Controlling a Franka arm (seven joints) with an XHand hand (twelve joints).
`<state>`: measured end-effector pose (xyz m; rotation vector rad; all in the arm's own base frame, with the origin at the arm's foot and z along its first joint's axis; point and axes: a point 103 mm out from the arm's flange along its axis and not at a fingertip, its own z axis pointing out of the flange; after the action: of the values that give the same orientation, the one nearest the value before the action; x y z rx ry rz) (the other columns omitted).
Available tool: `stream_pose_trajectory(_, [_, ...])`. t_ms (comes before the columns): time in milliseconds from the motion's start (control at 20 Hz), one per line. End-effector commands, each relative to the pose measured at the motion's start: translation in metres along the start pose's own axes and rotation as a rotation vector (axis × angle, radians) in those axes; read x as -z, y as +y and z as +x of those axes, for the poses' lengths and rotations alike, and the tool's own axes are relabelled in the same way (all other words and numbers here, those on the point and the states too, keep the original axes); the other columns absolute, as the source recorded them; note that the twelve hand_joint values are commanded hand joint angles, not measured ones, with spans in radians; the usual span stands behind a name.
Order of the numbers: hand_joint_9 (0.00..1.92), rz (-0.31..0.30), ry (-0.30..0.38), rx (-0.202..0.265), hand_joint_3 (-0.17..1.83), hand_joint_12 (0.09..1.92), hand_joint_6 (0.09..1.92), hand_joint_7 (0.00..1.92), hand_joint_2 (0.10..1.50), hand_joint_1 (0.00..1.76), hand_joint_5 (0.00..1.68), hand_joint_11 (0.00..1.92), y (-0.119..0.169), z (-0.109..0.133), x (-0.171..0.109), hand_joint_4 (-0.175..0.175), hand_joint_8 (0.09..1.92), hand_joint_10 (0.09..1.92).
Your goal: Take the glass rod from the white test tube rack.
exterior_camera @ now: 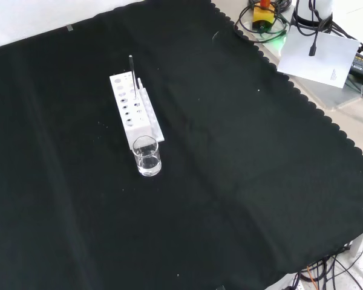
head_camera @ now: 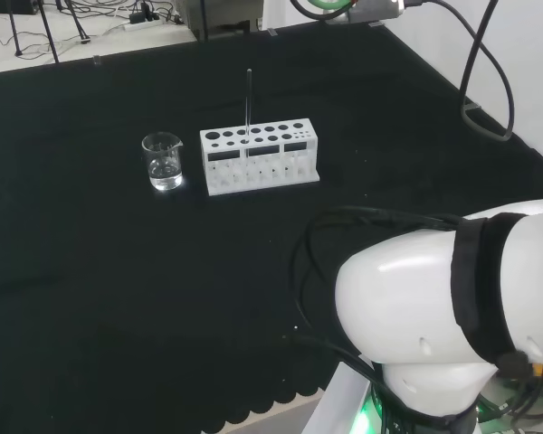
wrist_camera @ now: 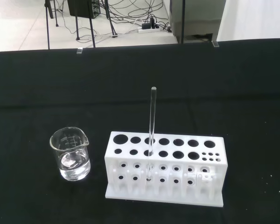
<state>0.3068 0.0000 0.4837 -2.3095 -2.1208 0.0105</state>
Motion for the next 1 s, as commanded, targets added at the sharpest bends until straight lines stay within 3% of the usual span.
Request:
stream_pose_trajectory(50, [0.54, -0.004, 0.000, 0.008, 0.66, 0.89, 0.17, 0.13, 0.70, 0.89, 0.08, 0.30, 0.001, 0.001, -0.001, -0.170, 0.37, 0.09])
stream_pose_trajectory(150, [0.32, -0.002, -0.002, 0.005, 0.60, 0.91, 0.09, 0.03, 0.77, 0.79, 0.02, 0.07, 0.002, 0.000, -0.003, -0.169, 0.29, 0.09])
stream_pose_trajectory(250, [0.26, 0.007, -0.029, -0.003, 0.58, 0.91, 0.09, 0.01, 0.79, 0.77, 0.01, 0.01, 0.005, 0.009, -0.004, -0.169, 0.27, 0.09])
stream_pose_trajectory(600, [0.25, 0.027, -0.029, -0.004, 0.57, 0.91, 0.09, 0.00, 0.80, 0.76, 0.01, 0.00, 0.014, 0.008, -0.006, -0.169, 0.27, 0.09])
stream_pose_trajectory(950, [0.26, 0.021, -0.026, 0.023, 0.54, 0.93, 0.09, 0.00, 0.82, 0.75, 0.01, 0.00, 0.052, 0.002, -0.012, -0.168, 0.28, 0.09])
stream_pose_trajectory(1000, [0.26, 0.024, -0.036, 0.019, 0.53, 0.94, 0.09, 0.00, 0.82, 0.75, 0.01, 0.00, 0.061, 0.010, -0.012, -0.168, 0.28, 0.09])
